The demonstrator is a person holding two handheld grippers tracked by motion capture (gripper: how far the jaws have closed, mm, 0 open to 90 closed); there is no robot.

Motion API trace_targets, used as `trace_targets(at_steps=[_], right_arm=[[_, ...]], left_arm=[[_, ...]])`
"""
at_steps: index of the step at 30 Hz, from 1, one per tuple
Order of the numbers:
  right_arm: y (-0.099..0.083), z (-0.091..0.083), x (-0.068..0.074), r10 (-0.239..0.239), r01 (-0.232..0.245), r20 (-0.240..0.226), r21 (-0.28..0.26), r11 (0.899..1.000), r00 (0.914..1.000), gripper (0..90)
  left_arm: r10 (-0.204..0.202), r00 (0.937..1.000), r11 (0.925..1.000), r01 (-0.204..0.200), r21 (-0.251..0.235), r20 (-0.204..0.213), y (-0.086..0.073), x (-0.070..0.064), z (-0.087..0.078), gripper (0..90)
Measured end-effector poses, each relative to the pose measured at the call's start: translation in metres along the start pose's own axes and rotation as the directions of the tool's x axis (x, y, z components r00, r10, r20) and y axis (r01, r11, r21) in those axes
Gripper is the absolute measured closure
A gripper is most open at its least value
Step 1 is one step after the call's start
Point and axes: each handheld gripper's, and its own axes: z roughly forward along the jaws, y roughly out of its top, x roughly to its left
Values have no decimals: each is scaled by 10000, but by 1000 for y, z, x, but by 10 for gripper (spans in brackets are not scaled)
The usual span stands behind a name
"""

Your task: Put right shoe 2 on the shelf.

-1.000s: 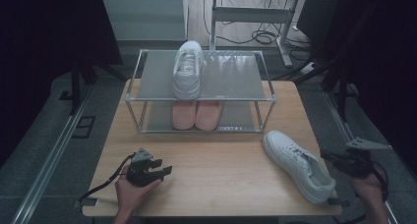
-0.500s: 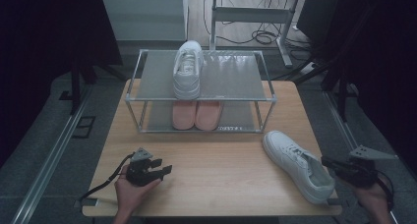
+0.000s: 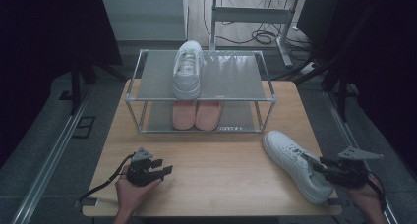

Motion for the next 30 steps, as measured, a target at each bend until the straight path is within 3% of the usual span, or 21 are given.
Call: trace_targets(at_steps=[14, 16, 21, 25, 30], right_arm=[[14, 36, -10, -265, 272, -103, 755, 9968, 9996, 577], [13, 41, -9, -413, 403, 75, 1014, 9940, 9991, 636], [14, 41, -10, -329, 298, 325, 908, 9954, 9989, 782], [14, 41, -7, -454, 417, 433, 839, 9956, 9980, 810], [11, 38, -7, -77, 65, 322, 384, 9992, 9995, 824]], left_arm=[[-6, 10000, 10000, 7, 32, -60, 0, 0, -1, 473], [-4, 10000, 10000, 4, 24, -67, 0, 0, -1, 473], [-13, 10000, 10000, 13, -12, -74, 0, 0, -1, 473], [-9, 10000, 10000, 9, 16, -85, 0, 0, -1, 473], [8, 10000, 10000, -8, -17, -99, 0, 1, -2, 473]])
